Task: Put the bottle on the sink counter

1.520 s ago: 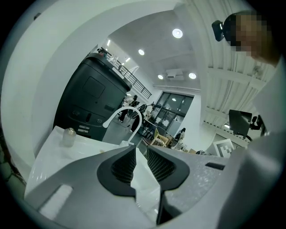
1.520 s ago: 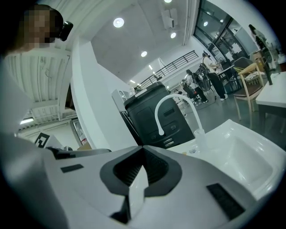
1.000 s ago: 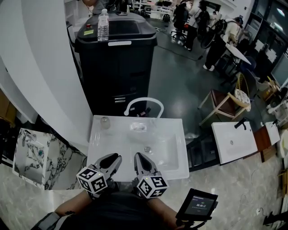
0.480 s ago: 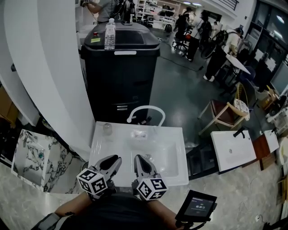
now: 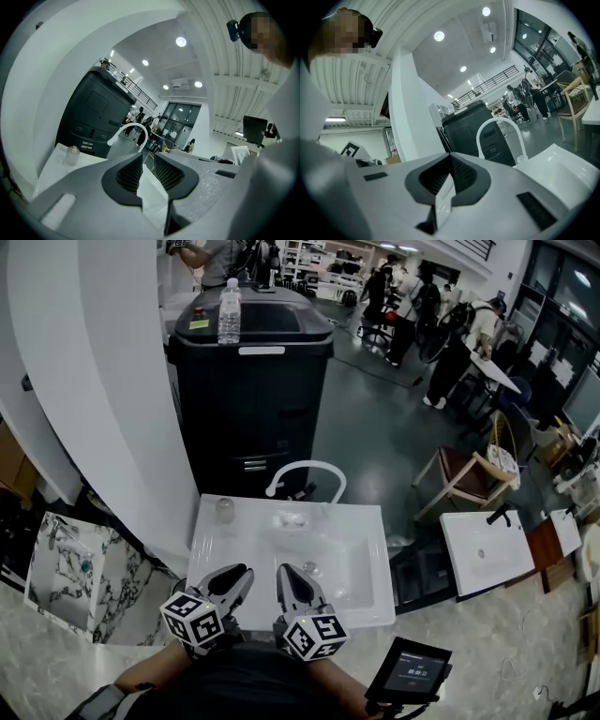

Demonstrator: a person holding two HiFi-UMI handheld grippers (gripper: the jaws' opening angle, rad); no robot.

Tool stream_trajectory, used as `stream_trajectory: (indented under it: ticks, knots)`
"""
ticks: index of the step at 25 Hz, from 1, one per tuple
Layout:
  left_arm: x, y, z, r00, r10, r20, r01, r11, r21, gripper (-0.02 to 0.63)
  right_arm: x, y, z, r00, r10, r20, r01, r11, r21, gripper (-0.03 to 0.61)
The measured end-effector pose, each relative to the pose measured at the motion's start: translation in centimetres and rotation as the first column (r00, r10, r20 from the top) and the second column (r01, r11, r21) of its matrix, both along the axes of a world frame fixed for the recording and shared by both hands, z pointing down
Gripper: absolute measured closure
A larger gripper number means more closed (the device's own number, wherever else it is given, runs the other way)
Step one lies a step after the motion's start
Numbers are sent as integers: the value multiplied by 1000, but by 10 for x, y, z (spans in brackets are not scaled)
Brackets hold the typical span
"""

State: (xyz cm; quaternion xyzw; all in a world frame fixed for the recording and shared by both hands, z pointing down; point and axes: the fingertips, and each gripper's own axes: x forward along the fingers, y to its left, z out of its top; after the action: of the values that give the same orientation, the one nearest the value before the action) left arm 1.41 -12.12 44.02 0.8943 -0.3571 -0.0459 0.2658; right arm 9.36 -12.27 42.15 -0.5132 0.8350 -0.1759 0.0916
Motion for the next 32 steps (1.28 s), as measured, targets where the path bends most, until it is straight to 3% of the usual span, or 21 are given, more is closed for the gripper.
stream_trajectory:
  ticks: [32]
  knots:
    - [2, -22, 16, 1000, 17, 4, -17, 998, -60, 534, -8, -21, 15, 999, -25, -21, 24, 999, -47, 583]
